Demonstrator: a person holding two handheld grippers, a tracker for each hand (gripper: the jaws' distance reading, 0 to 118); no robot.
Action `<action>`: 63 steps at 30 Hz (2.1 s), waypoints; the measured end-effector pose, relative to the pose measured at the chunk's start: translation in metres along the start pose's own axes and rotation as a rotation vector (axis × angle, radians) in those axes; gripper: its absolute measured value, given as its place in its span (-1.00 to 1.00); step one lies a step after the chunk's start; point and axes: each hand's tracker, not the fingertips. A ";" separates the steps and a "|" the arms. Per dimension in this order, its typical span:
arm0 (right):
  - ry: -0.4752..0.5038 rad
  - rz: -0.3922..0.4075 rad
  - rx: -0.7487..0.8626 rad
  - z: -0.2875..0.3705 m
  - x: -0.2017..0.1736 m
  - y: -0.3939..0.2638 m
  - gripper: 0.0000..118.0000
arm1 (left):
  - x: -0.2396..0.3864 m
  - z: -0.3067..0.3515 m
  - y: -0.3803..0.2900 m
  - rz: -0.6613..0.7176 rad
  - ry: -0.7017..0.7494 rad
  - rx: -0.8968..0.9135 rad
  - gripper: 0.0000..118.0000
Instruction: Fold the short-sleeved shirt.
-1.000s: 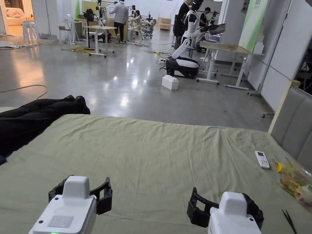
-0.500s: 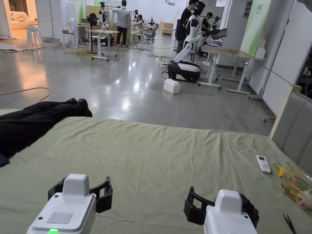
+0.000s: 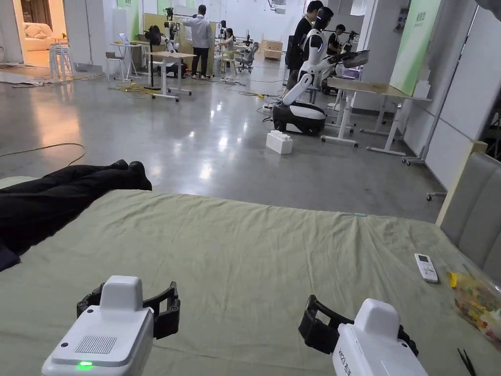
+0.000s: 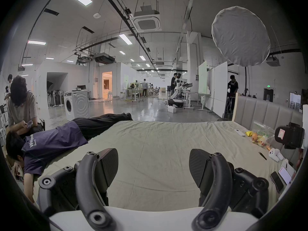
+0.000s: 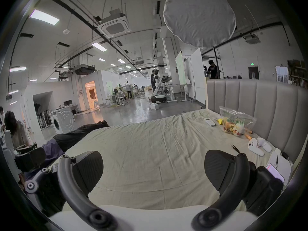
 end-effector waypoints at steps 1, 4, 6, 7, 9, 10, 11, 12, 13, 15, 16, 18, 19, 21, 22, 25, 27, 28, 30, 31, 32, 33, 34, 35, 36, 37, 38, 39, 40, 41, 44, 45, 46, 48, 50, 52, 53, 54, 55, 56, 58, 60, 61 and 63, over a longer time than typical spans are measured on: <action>-0.008 0.002 -0.010 -0.001 -0.001 0.002 1.00 | 0.000 -0.001 0.000 -0.001 0.000 -0.001 0.49; -0.022 0.000 -0.043 -0.003 -0.002 0.005 1.00 | 0.000 -0.003 -0.001 -0.002 -0.002 -0.002 0.49; -0.026 -0.015 -0.075 -0.005 -0.003 0.006 1.00 | 0.001 -0.005 -0.002 -0.003 -0.005 -0.005 0.49; -0.024 -0.024 -0.091 -0.007 -0.002 0.006 1.00 | 0.001 -0.005 -0.002 -0.002 -0.007 -0.005 0.49; -0.019 -0.041 -0.100 -0.009 0.000 0.005 1.00 | 0.002 -0.008 -0.004 0.000 -0.009 -0.006 0.49; -0.015 -0.048 -0.104 -0.011 0.001 0.005 1.00 | 0.002 -0.010 -0.004 0.001 -0.008 -0.011 0.49; -0.014 -0.054 -0.107 -0.012 0.002 0.005 1.00 | 0.003 -0.011 -0.003 0.003 -0.008 -0.015 0.49; -0.016 -0.062 -0.115 -0.014 0.002 0.006 1.00 | 0.003 -0.011 -0.003 0.007 -0.008 -0.018 0.49; -0.019 -0.070 -0.121 -0.015 0.003 0.007 1.00 | 0.003 -0.011 -0.003 0.012 -0.011 -0.017 0.49; -0.025 -0.084 -0.146 -0.018 0.002 0.009 1.00 | 0.003 -0.012 -0.002 0.014 -0.020 -0.010 0.49; -0.030 -0.093 -0.154 -0.019 0.002 0.011 1.00 | 0.003 -0.012 -0.001 0.011 -0.021 -0.010 0.49; -0.036 -0.110 -0.174 -0.021 0.003 0.013 1.00 | 0.003 -0.013 0.000 0.002 -0.021 -0.009 0.49; -0.037 -0.119 -0.187 -0.022 0.003 0.013 1.00 | 0.002 -0.014 0.000 0.001 -0.020 -0.008 0.49; -0.036 -0.125 -0.201 -0.023 0.002 0.013 1.00 | 0.000 -0.013 0.001 0.005 -0.020 -0.007 0.49; -0.036 -0.127 -0.202 -0.023 0.002 0.013 1.00 | -0.001 -0.014 0.002 0.008 -0.019 -0.007 0.49; -0.044 -0.105 -0.196 -0.022 -0.003 0.011 1.00 | -0.005 -0.012 0.003 0.013 -0.013 -0.009 0.49; -0.035 -0.099 -0.200 -0.022 -0.004 0.011 1.00 | -0.008 -0.011 0.003 0.014 -0.010 -0.007 0.49; -0.035 -0.099 -0.201 -0.022 -0.005 0.010 1.00 | -0.009 -0.011 0.003 0.015 -0.009 -0.008 0.49; -0.029 -0.090 -0.203 -0.021 -0.006 0.009 1.00 | -0.011 -0.010 0.004 0.017 -0.006 -0.008 0.49; -0.032 -0.080 -0.202 -0.020 -0.008 0.008 1.00 | -0.012 -0.010 0.004 0.018 -0.005 -0.007 0.49; -0.036 -0.067 -0.202 -0.020 -0.010 0.008 1.00 | -0.012 -0.009 0.004 0.019 -0.005 -0.006 0.49; -0.038 -0.056 -0.203 -0.020 -0.011 0.007 1.00 | -0.013 -0.008 0.004 0.019 -0.004 -0.007 0.49; -0.039 -0.042 -0.204 -0.020 -0.012 0.007 1.00 | -0.013 -0.008 0.004 0.019 -0.003 -0.006 0.49; -0.041 -0.036 -0.204 -0.020 -0.013 0.006 1.00 | -0.013 -0.007 0.004 0.019 -0.002 -0.006 0.49; -0.047 -0.031 -0.208 -0.021 -0.014 0.007 1.00 | -0.013 -0.007 0.004 0.019 0.000 -0.007 0.49; -0.043 -0.029 -0.213 -0.021 -0.013 0.007 1.00 | -0.013 -0.006 0.004 0.020 -0.001 -0.008 0.49; -0.038 -0.029 -0.223 -0.022 -0.013 0.007 1.00 | -0.013 -0.005 0.004 0.021 -0.001 -0.009 0.49; -0.034 -0.031 -0.234 -0.023 -0.013 0.007 1.00 | -0.013 -0.005 0.003 0.021 -0.002 -0.009 0.49; -0.034 -0.030 -0.240 -0.024 -0.013 0.006 1.00 | -0.013 -0.004 0.003 0.020 -0.003 -0.010 0.49; -0.034 -0.029 -0.252 -0.026 -0.013 0.005 0.99 | -0.013 -0.004 0.002 0.018 -0.003 -0.011 0.49; -0.050 -0.022 -0.243 -0.024 -0.011 0.002 0.99 | -0.012 -0.003 0.002 0.013 -0.004 -0.012 0.49; -0.049 -0.027 -0.235 -0.023 -0.010 0.001 0.99 | -0.012 -0.003 0.002 0.012 -0.004 -0.010 0.49; -0.052 -0.034 -0.230 -0.022 -0.010 0.001 0.99 | -0.011 -0.003 0.002 0.010 -0.005 -0.006 0.49; -0.054 -0.031 -0.214 -0.020 -0.008 0.001 0.99 | -0.010 -0.001 0.002 0.002 -0.011 0.009 0.49; -0.065 -0.011 -0.192 -0.019 -0.008 0.000 0.99 | -0.009 0.000 0.002 0.002 -0.019 0.021 0.49; -0.051 -0.002 -0.175 -0.019 -0.005 0.000 0.99 | -0.008 0.000 0.000 0.001 -0.025 0.029 0.49; -0.040 0.004 -0.171 -0.020 -0.003 0.000 0.99 | -0.008 0.000 0.000 0.001 -0.026 0.031 0.49; -0.039 0.008 -0.167 -0.021 -0.002 -0.001 0.99 | -0.008 -0.001 -0.001 0.000 -0.026 0.032 0.49; -0.044 0.014 -0.156 -0.020 0.000 -0.001 0.99 | -0.007 -0.001 -0.001 -0.003 -0.023 0.035 0.49; -0.052 0.033 -0.133 -0.020 0.001 -0.002 0.99 | -0.006 -0.001 -0.002 -0.006 -0.013 0.038 0.49; -0.073 0.072 -0.091 -0.020 -0.001 -0.005 0.99 | -0.006 -0.002 -0.002 -0.007 0.007 0.041 0.49; -0.045 0.102 -0.065 -0.022 0.000 -0.007 0.99 | -0.008 -0.005 -0.004 -0.005 0.015 0.052 0.49; -0.033 0.103 -0.047 -0.022 0.000 -0.009 0.99 | -0.009 -0.006 -0.005 -0.004 0.019 0.057 0.49; -0.023 0.097 -0.012 -0.021 0.000 -0.010 1.00 | -0.010 -0.008 -0.005 -0.006 0.019 0.059 0.49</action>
